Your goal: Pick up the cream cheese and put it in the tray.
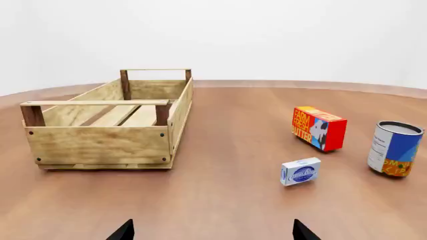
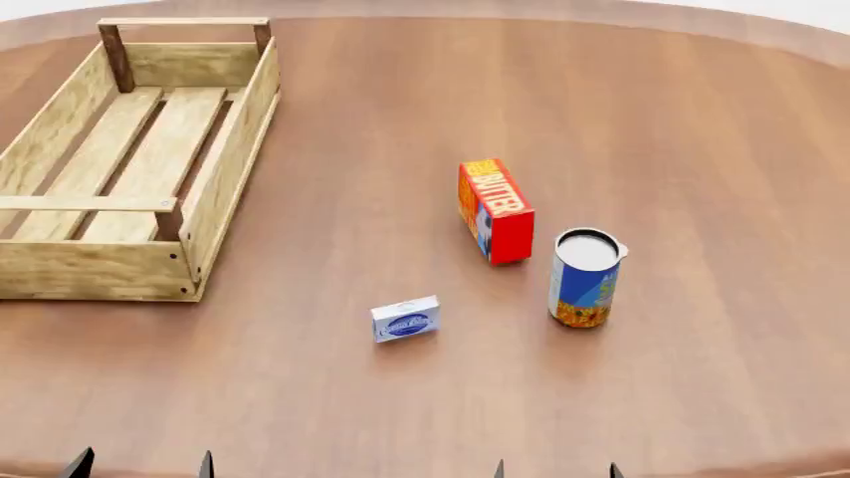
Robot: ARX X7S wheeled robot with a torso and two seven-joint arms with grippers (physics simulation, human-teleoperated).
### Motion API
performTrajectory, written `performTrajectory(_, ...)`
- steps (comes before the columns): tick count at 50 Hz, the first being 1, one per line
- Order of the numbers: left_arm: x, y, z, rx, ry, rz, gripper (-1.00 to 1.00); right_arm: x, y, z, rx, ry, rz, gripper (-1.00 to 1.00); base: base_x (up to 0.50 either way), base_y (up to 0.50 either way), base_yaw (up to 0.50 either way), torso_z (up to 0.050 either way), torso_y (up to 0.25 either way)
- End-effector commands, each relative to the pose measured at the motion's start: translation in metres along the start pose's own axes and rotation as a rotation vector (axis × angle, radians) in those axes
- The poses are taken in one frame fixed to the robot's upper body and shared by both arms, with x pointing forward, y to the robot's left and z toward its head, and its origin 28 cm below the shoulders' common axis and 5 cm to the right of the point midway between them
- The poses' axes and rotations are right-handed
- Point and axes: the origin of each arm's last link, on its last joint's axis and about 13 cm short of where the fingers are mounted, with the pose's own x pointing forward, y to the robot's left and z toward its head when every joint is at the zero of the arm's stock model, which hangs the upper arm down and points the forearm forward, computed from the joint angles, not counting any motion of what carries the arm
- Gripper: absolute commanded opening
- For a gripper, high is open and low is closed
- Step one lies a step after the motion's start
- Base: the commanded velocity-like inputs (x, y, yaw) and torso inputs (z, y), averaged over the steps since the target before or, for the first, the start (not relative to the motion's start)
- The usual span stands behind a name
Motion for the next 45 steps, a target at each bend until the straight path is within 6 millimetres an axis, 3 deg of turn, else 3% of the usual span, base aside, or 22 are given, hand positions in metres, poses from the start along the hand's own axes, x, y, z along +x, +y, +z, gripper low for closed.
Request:
performTrajectory(1,0.0,0.0,0.0,0.0,0.0,0.0,1.0,0.0,0.0,0.0,0.0,0.0,0.0,1.0,0.0,0.0,0.0,0.0,0.0)
performTrajectory(17,-0.007,0.0,0.008,-0.017,-0.043,0.012,1.0,-0.004,-0.001,0.004,-0.008,-0.023,-0.038,1.0,0.0,0.0,0.0,0.0,0.0)
performTrajectory(45,-0.04,0.002,0.033,-0.01,-0.34,0.094,1.0,-0.03,0.002,0.023,-0.052,-0.216,-0.09,1.0,0.0,0.0,0.0,0.0,0.0)
